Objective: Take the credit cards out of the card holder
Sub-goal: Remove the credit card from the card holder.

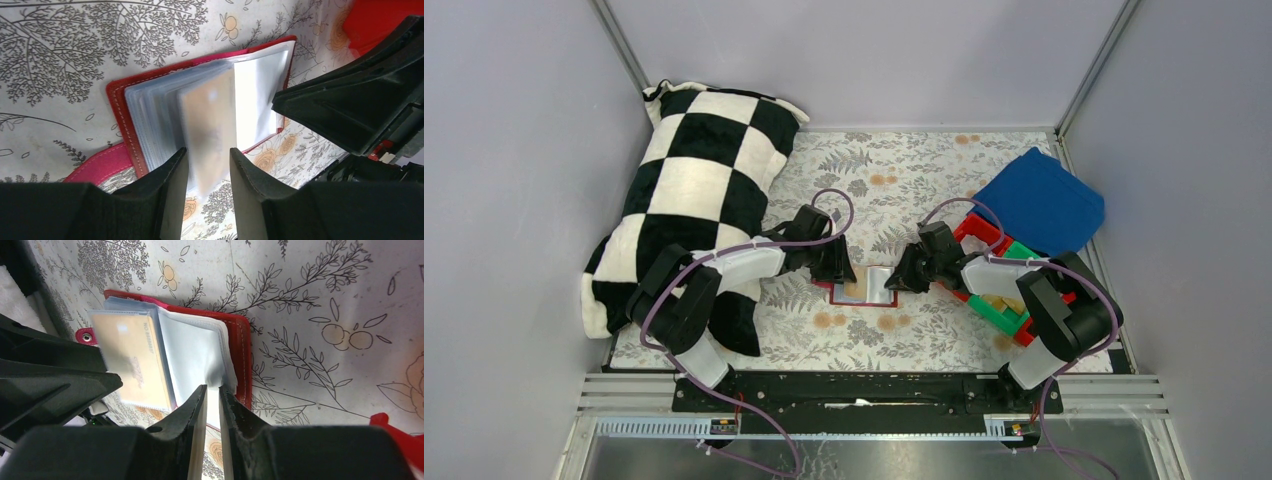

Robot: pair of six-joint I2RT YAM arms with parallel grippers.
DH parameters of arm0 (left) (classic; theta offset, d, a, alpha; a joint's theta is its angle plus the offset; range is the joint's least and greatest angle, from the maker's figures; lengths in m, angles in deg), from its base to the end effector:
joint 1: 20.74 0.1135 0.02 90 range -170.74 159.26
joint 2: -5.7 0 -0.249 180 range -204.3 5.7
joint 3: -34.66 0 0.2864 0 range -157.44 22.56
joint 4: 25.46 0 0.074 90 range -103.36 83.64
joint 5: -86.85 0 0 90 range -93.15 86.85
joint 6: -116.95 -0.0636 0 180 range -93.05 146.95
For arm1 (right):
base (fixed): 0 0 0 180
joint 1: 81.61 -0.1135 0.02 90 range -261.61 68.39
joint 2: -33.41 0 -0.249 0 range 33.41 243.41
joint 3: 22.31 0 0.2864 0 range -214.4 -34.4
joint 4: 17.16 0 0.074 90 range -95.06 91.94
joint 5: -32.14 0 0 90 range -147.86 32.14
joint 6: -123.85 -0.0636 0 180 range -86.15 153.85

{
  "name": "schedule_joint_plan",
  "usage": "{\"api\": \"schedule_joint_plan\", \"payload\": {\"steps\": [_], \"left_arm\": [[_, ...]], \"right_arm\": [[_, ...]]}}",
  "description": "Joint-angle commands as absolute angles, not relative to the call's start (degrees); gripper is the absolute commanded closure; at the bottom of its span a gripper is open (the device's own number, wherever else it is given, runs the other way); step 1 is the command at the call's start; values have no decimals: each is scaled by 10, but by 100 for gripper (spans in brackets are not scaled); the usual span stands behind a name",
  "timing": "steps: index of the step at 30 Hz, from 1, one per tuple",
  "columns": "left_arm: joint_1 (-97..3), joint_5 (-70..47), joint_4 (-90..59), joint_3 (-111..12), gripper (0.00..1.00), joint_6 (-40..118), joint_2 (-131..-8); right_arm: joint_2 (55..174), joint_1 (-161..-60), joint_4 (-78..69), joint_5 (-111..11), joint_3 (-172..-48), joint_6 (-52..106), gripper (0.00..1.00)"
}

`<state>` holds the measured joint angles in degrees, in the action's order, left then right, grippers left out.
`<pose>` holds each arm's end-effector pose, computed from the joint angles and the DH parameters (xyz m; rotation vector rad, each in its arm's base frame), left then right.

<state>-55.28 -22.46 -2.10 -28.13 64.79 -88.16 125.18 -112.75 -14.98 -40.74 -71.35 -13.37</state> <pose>0.2846 -0.2215 0.1051 0.0695 2.7020 -0.8817 0.2758 0.1885 0.0729 0.1984 2.5406 0.9638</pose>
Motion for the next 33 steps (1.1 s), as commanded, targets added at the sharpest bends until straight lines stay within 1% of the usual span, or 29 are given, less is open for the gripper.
{"api": "schedule_joint_plan", "payload": {"steps": [1, 18, 33], "left_arm": [[-560, -247, -46, -313, 61, 652, -866], [-581, -285, -58, -338, 61, 660, -895], [-602, -314, -97, -339, 60, 684, -899]], "right_arm": [[1274, -1132, -126, -422, -702, -124, 77], [1263, -1132, -117, -421, -703, -122, 77], [1175, -1119, -9, -485, -710, -92, 69]]}}
